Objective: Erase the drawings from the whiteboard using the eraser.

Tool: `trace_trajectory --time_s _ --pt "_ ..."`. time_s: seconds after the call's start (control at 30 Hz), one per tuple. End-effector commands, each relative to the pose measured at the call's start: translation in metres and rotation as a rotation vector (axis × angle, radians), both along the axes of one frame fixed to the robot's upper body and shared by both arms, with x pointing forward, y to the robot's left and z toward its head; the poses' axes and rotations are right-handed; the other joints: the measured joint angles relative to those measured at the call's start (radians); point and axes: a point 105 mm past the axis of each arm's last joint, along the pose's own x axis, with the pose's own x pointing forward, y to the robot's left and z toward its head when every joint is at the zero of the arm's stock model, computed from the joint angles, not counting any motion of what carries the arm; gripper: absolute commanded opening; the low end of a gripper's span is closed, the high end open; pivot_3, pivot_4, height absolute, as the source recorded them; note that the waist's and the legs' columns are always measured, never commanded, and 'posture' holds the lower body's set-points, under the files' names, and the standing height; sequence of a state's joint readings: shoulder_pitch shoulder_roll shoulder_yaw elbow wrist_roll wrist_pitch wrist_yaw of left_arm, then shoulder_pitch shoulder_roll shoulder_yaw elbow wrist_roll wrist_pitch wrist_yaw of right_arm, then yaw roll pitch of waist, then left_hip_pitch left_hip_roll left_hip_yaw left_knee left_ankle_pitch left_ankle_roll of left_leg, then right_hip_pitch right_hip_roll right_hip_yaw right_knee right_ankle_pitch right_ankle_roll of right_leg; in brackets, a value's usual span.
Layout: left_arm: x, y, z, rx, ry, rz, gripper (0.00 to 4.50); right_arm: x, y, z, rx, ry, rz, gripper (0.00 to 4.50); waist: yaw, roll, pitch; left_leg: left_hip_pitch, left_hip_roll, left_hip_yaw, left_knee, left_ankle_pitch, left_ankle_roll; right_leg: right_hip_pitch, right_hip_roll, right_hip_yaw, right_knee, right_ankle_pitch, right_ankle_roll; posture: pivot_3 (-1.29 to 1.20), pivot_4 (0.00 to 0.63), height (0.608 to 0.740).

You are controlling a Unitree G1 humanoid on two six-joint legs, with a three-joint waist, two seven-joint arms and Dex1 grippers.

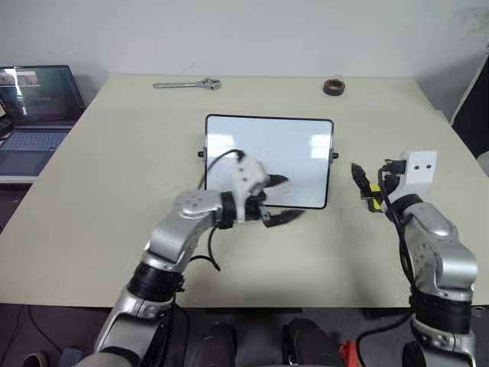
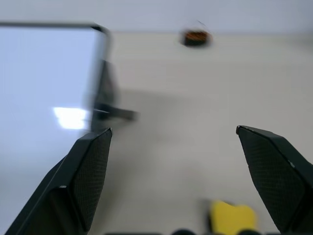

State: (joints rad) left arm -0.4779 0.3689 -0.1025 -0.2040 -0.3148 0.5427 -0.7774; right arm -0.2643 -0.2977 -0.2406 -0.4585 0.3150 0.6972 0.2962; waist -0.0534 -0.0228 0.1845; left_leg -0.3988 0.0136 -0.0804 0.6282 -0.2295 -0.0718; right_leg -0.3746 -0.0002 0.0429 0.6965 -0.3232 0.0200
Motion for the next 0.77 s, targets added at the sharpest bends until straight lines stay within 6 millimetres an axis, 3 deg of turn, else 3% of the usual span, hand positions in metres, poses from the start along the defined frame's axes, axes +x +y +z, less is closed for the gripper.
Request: trace_trajectory --time_s 0.03,0.13,0.23,0.4,0.5,0.6,0.77 --pt "-0.004 0.058 0.003 -0.056 -0.046 0.286 4.5 -0.027 0.031 -0.006 -0.057 -0.017 0.17 4.45 -0.002 0.001 0.0 0.001 0.001 0.0 0.0 0.0 0.0 0.0 -0.001 0.001 0.0 0.0 0.0 0.0 0.15 0.74" --pt "-0.013 0.08 -0.005 -0.058 -0.064 0.46 4.5 -0.036 0.021 -0.02 -0.077 -0.039 0.135 4.45 0.008 0.0 0.0 0.0 0.002 0.0 0.0 0.0 0.0 0.0 -0.003 0.0 -0.001 0.0 0.0 0.0 0.15 0.74" --pt "-0.023 0.105 -0.016 -0.05 -0.092 0.658 4.5 -0.044 -0.009 -0.036 -0.085 -0.062 -0.028 4.45 0.028 -0.001 -0.001 0.0 0.0 0.0 0.001 0.0 0.0 0.002 -0.003 0.0 -0.001 0.0 0.001 0.0 0.15 0.74" --pt "-0.047 0.153 -0.053 0.059 -0.11 0.948 4.5 -0.072 -0.029 -0.067 -0.112 -0.072 -0.1 4.45 0.029 -0.002 -0.002 0.001 0.0 0.0 0.001 0.0 0.0 0.003 -0.005 0.0 -0.003 0.0 0.002 0.0 0.15 0.74" --pt "-0.054 0.161 -0.061 0.082 -0.117 1.006 4.5 -0.08 -0.037 -0.078 -0.072 -0.043 -0.15 4.45 0.025 -0.002 -0.002 0.002 0.001 0.001 0.0 0.0 0.0 0.003 -0.005 0.001 -0.001 0.0 0.001 0.0 0.15 0.74" --pt "-0.059 0.168 -0.064 0.105 -0.136 1.021 4.5 -0.092 -0.031 -0.091 -0.068 0.008 -0.144 4.45 0.025 -0.001 -0.002 0.004 0.002 0.0 0.0 0.0 0.0 0.003 -0.004 0.001 -0.001 -0.002 0.005 0.0 0.15 0.74" --pt "-0.049 0.168 -0.06 0.056 -0.162 1.039 4.5 -0.082 -0.036 -0.095 -0.07 0.029 -0.132 4.45 0.026 -0.001 -0.002 0.004 0.001 0.001 0.001 0.0 0.0 0.004 -0.004 0.001 -0.001 -0.003 0.005 0.0 0.15 0.74"
